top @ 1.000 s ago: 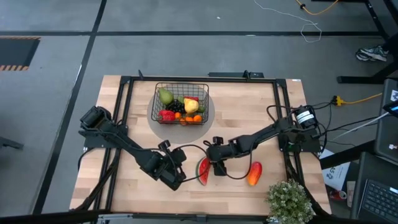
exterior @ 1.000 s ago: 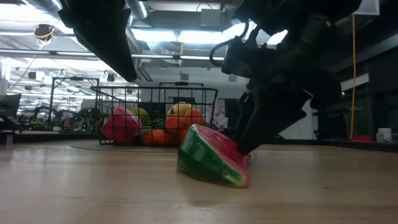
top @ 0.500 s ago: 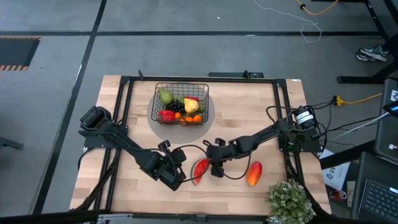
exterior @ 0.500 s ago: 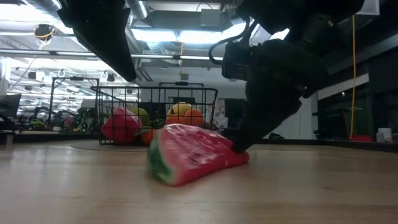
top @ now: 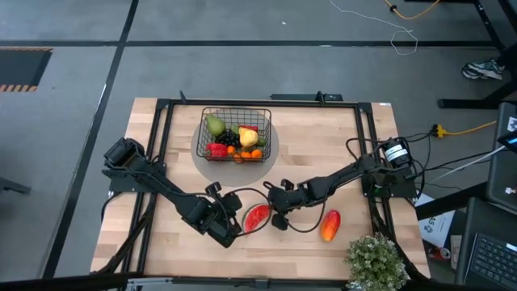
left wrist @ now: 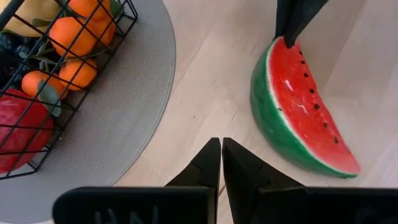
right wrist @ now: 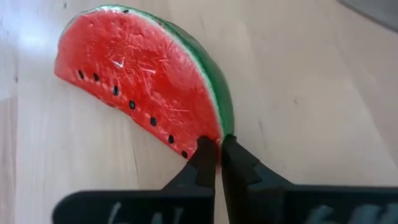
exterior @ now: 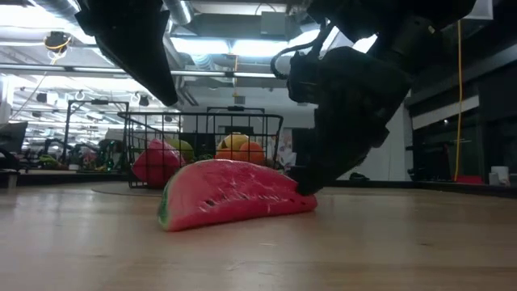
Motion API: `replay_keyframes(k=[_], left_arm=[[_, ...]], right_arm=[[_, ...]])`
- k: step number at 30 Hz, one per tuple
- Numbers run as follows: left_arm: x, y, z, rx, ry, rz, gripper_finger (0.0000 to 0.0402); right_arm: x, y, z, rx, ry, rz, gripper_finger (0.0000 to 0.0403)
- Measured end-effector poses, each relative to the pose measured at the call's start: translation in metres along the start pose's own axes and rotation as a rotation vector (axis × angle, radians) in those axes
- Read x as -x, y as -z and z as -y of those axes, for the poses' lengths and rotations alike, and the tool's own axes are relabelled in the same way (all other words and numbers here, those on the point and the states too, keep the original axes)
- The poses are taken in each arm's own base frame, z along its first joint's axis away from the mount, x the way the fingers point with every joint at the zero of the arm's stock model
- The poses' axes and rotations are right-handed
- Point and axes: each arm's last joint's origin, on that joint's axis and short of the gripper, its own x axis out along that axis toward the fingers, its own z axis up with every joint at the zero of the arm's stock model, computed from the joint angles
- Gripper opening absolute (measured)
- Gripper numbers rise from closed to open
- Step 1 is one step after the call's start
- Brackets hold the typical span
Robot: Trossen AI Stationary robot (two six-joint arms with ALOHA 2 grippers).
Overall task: Build produce basket
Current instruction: Put the green watermelon into the wire basket
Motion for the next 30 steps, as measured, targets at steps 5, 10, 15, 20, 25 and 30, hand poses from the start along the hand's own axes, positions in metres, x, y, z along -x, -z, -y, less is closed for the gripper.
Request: replay_keyframes(k=[5,10,15,20,25,30], left_arm=[[0.0,0.0,0.0,-0.001,0.0,0.0,0.0014],[0.0,0.0,0.0,-0.001,0.0,0.0,0.0014],[0.001,0.001,0.001,-0.004,0.004,0.0,0.0014],[0.006,0.006,0.005,-0.021,0.021,0.001,0.0014],[0.011,0.011,0.009,-0.038,0.032,0.009,0.0014],[0.014,0.014,0.01,-0.047,0.035,0.018,0.0014]], right_arm=[[0.009,-0.006,-0.002,-0.007,-0.013,0.032,0.0001],[0.023,-0.014,-0.004,-0.015,-0.02,0.088,0.0],[0.036,-0.022,-0.004,-0.022,0.031,0.162,0.0],[0.055,-0.029,-0.001,-0.031,0.131,0.242,0.0],[0.077,-0.033,0.004,-0.039,0.251,0.312,0.0],[0.101,-0.041,0.006,-0.029,0.328,0.411,0.0]])
